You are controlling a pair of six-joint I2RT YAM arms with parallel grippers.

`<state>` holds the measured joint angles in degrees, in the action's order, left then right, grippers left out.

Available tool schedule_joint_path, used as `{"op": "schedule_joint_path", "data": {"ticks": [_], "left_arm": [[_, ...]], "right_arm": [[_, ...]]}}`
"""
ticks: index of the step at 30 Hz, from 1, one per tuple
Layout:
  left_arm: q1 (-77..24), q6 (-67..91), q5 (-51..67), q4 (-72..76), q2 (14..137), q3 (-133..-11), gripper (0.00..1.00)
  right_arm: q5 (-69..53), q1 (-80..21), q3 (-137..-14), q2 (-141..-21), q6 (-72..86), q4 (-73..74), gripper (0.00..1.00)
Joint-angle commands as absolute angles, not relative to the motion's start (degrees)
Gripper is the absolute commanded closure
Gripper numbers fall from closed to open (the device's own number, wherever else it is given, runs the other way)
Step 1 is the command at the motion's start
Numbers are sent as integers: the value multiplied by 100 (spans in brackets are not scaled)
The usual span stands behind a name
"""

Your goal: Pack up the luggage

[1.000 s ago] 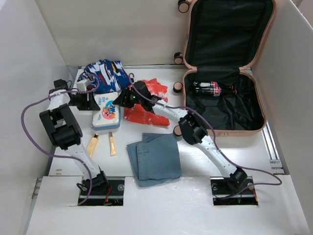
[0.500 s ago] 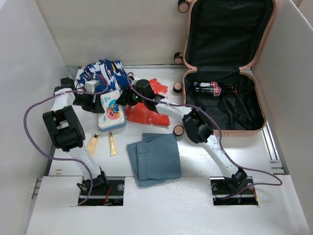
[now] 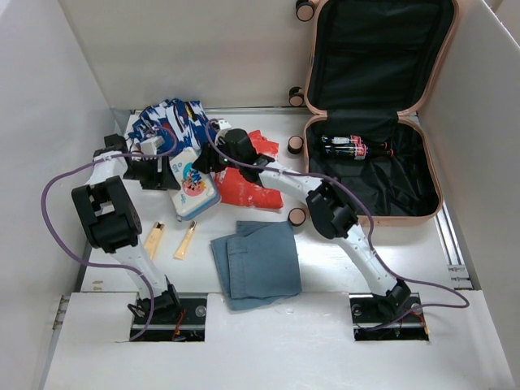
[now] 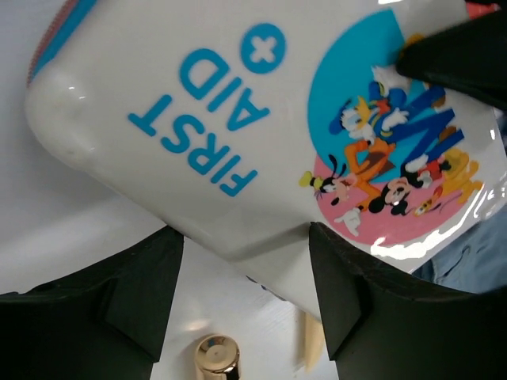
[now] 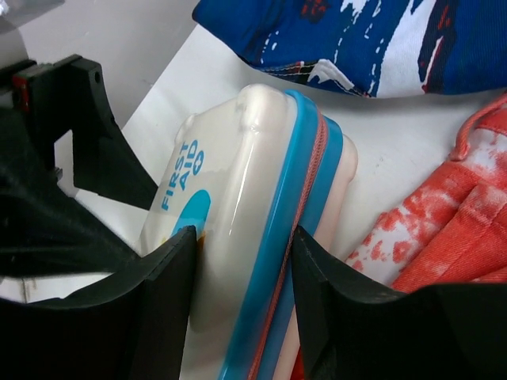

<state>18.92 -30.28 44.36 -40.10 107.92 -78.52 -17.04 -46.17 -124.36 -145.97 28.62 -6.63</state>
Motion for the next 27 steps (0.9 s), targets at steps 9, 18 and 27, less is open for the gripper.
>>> {"op": "schedule_joint_path", "data": {"ticks": [9, 18, 27], "left_arm": [[1749, -2188, 2083, -2636, 11347, -7541, 58], [1749, -2101, 1969, -2953, 11540, -7637, 56], [1802, -1996, 2487, -3058, 11426, -7567, 55]], "right_arm": [[-2673, -5835, -13148, -13878, 1416, -757, 100], [-2268, -6161, -13447, -13878, 765, -158, 100], [-1652, -6161, -12982, -13562, 650, -26, 100]]}}
